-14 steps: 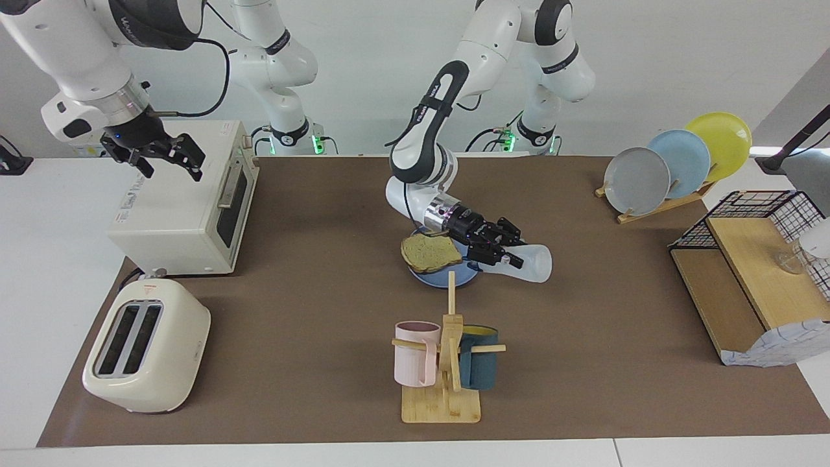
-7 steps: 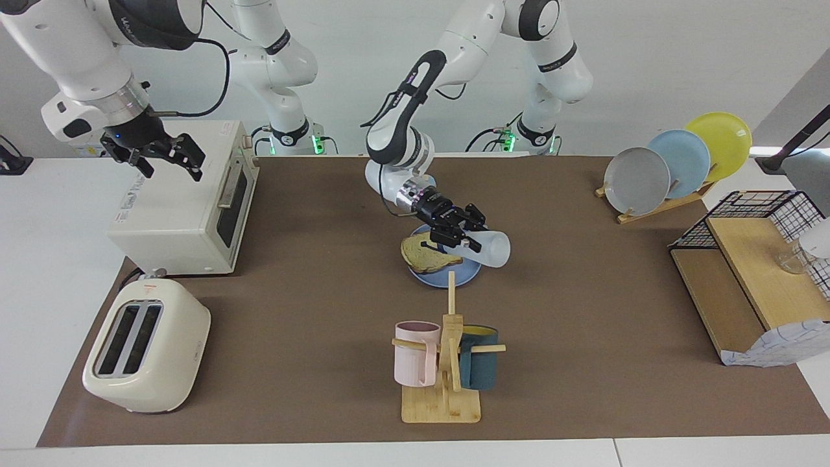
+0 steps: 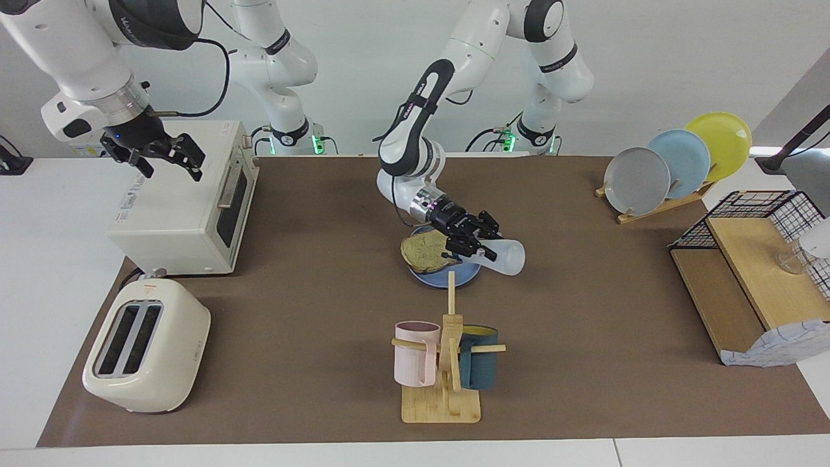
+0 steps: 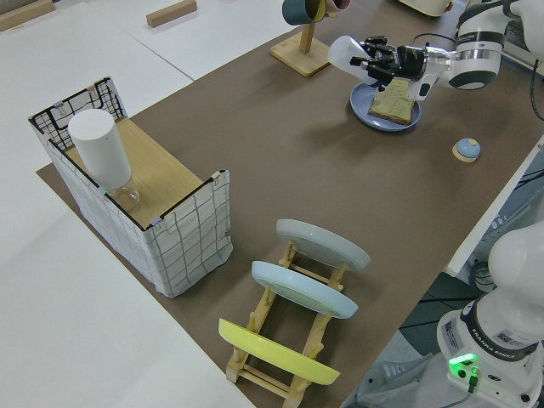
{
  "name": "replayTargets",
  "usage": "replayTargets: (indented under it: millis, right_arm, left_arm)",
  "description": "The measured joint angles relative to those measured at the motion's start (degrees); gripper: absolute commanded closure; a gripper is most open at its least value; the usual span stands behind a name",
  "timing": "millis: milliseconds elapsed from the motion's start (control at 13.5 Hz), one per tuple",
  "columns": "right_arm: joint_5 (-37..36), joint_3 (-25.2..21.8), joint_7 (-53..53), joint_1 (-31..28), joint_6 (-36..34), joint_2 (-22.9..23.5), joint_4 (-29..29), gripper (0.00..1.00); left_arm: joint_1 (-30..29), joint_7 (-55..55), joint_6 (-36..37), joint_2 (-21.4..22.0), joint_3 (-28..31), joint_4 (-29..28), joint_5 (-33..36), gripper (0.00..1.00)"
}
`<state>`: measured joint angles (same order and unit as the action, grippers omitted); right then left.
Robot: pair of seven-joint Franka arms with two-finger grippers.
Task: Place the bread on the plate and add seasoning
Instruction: 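Tilt and shake the bottle over the bread with the left gripper, then carry the bottle back beside the mug stand with the left gripper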
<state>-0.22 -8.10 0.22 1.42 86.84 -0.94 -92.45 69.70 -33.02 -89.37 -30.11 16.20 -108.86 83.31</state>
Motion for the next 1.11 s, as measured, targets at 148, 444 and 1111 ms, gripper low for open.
replayTargets:
  millis: [148, 444, 1111]
  right_arm:
    - [0.0, 0.0, 0.0, 0.0, 0.0, 0.0, 0.0, 0.00]
    - [0.0, 0.0, 0.0, 0.0, 0.0, 0.0, 0.0, 0.00]
    - [0.0, 0.0, 0.0, 0.0, 0.0, 0.0, 0.0, 0.00]
  left_arm:
    - [3.1, 0.0, 0.7, 0.2, 0.0, 0.0, -2.3, 1.00]
    - [0.9, 0.0, 0.7, 0.2, 0.4, -0.2, -2.6, 1.00]
    - [-11.5, 16.1, -10.6, 15.7, 1.5, 5.3, -37.8, 1.00]
